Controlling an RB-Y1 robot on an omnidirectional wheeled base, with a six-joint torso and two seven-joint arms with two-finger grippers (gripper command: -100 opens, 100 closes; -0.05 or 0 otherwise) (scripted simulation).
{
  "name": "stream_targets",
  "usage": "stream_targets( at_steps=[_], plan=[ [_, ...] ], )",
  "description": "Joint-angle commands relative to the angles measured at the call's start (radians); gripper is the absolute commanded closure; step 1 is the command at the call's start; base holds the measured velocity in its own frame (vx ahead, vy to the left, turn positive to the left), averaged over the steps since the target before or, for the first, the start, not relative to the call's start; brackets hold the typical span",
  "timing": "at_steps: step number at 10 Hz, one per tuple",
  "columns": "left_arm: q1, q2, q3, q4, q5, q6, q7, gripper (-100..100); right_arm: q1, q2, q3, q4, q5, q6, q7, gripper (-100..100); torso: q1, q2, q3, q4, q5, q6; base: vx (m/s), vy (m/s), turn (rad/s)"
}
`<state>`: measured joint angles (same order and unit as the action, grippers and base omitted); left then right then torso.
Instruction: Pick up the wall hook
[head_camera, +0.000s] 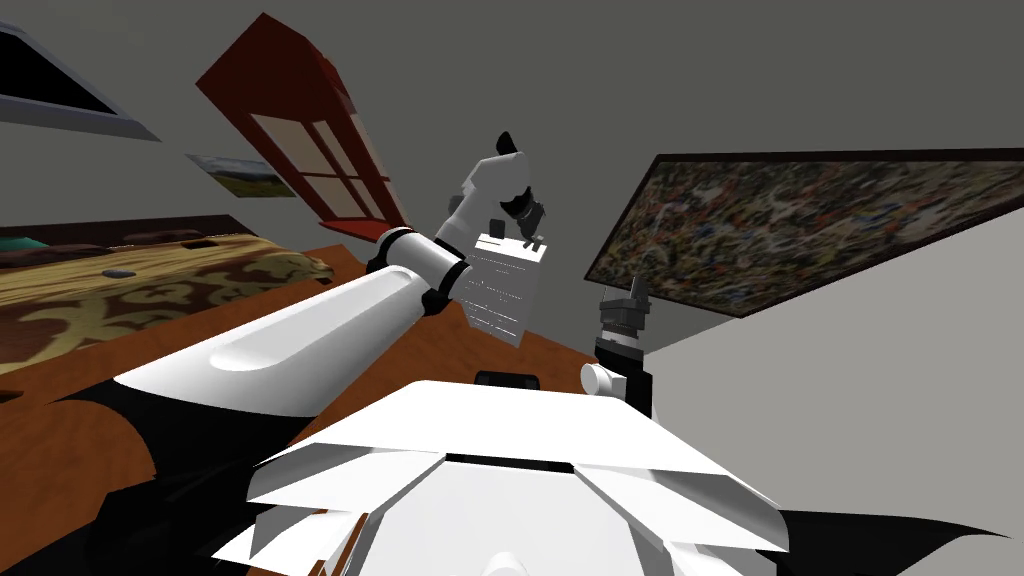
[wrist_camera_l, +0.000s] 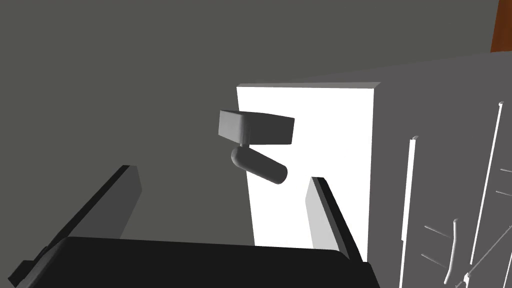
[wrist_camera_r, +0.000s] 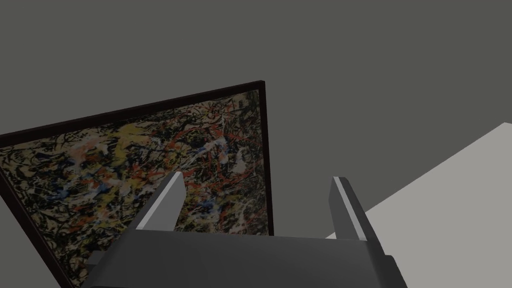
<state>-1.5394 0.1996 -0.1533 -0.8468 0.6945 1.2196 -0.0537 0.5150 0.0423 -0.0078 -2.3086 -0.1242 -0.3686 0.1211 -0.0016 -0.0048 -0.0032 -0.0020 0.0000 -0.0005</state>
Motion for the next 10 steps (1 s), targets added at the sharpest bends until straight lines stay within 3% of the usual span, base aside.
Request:
stream_targets(
  at_steps=[1,4,5,6,7,10],
  plan=[
    [-0.05,0.002,-0.019,0.05,0.03,0.05,0.003,-100,0.0,0.0,0.0,0.0,0.0,0.0,0.0,0,0.0,0.0,0.0,0.0,0.0,0.0,0.064,-0.037,0.081],
    [-0.107,0.003,-0.037,0.122,0.057,0.123,0.007,-100,0.0,0.0,0.0,0.0,0.0,0.0,0.0,0,-0.001,-0.004,-0.002,0.0,0.0,0.0,0.116,-0.043,0.071],
    [-0.15,0.004,-0.055,0.166,0.082,0.151,0.012,-100,0.0,0.0,0.0,0.0,0.0,0.0,0.0,0,-0.002,-0.004,-0.002,-0.001,0.0,0.0,0.119,-0.051,0.079],
    [-0.15,0.004,-0.055,0.175,0.082,0.176,0.012,-100,0.0,0.0,0.0,0.0,0.0,0.0,0.0,0,-0.002,-0.004,-0.002,-0.001,0.0,0.0,0.1,-0.048,0.042],
    [-0.189,0.004,-0.073,0.212,0.106,0.207,0.016,-100,0.0,0.0,0.0,0.0,0.0,0.0,0.0,0,-0.001,-0.003,-0.002,-0.001,0.0,0.0,0.111,-0.077,0.065],
    [-0.222,0.003,-0.09,0.27,0.128,0.269,0.021,-100,0.0,0.0,0.0,0.0,0.0,0.0,0.0,0,-0.003,-0.004,-0.002,-0.001,-0.001,0.0,0.112,-0.067,0.06]
  ],
)
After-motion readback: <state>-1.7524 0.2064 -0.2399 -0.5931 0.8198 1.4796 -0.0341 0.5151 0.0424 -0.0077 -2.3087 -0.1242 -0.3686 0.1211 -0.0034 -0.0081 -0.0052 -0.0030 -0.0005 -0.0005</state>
